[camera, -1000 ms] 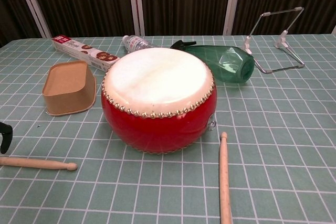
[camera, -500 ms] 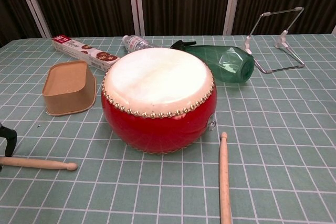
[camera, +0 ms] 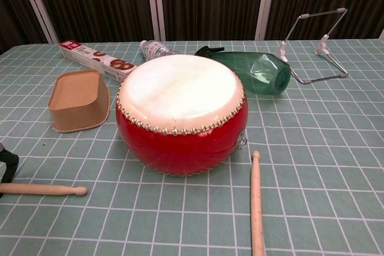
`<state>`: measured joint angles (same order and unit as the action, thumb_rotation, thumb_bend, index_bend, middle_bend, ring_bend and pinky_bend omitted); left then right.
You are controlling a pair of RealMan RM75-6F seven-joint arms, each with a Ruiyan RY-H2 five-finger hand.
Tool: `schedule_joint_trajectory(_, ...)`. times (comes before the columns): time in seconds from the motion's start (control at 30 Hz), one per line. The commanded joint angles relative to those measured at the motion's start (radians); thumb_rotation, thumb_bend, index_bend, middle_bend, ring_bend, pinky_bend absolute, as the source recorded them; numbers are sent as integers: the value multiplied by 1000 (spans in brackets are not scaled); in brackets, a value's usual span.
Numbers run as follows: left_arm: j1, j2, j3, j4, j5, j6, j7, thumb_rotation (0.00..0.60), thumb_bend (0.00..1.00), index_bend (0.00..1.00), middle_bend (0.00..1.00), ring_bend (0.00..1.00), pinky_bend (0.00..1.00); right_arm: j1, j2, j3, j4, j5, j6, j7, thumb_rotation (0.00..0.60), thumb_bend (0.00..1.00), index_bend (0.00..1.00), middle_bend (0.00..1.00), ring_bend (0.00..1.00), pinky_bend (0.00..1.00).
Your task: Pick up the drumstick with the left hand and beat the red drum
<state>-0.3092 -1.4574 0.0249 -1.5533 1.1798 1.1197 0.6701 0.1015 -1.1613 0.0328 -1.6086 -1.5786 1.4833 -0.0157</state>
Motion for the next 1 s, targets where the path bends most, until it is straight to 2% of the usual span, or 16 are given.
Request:
schedule_joint_trajectory(0.03, -1, 3, 0, -6, -5, 3, 2, 600, 479, 710, 1000, 1000, 1000, 0, 0, 0, -1, 1, 0, 0, 600, 322, 0, 0, 0, 1)
schedule_joint_trajectory(0.2, 0, 25, -7, -49, 0, 24, -7, 600, 525, 761, 1000, 1000, 1000, -1, 3, 0, -4, 2, 0, 3, 600, 322, 0, 0, 0, 1)
schedule_joint_trajectory(0.37, 6, 80, -14, -146, 51, 71, -44, 600, 547, 777, 1000, 1000, 1000, 0, 4, 0, -5, 3, -2, 4, 600, 322, 0, 0, 0, 1)
schedule_joint_trajectory(0.8, 38, 304, -47, -441, 223, 216, -207, 600, 567, 790, 1000, 1000, 1000, -3, 3, 2, -10, 10, -2, 3, 600, 322, 0, 0, 0, 1)
schedule_joint_trajectory(0.9, 23, 375, -91, -534, 252, 244, -217, 600, 567, 791, 1000, 1000, 1000, -2, 1, 1, -13, 11, -5, -1, 600, 322, 0, 0, 0, 1)
schedule_joint_trajectory(1.0, 12, 390, -107, -556, 236, 236, -204, 600, 567, 791, 1000, 1000, 1000, -2, 1, 1, -14, 12, -5, -1, 600, 322, 0, 0, 0, 1)
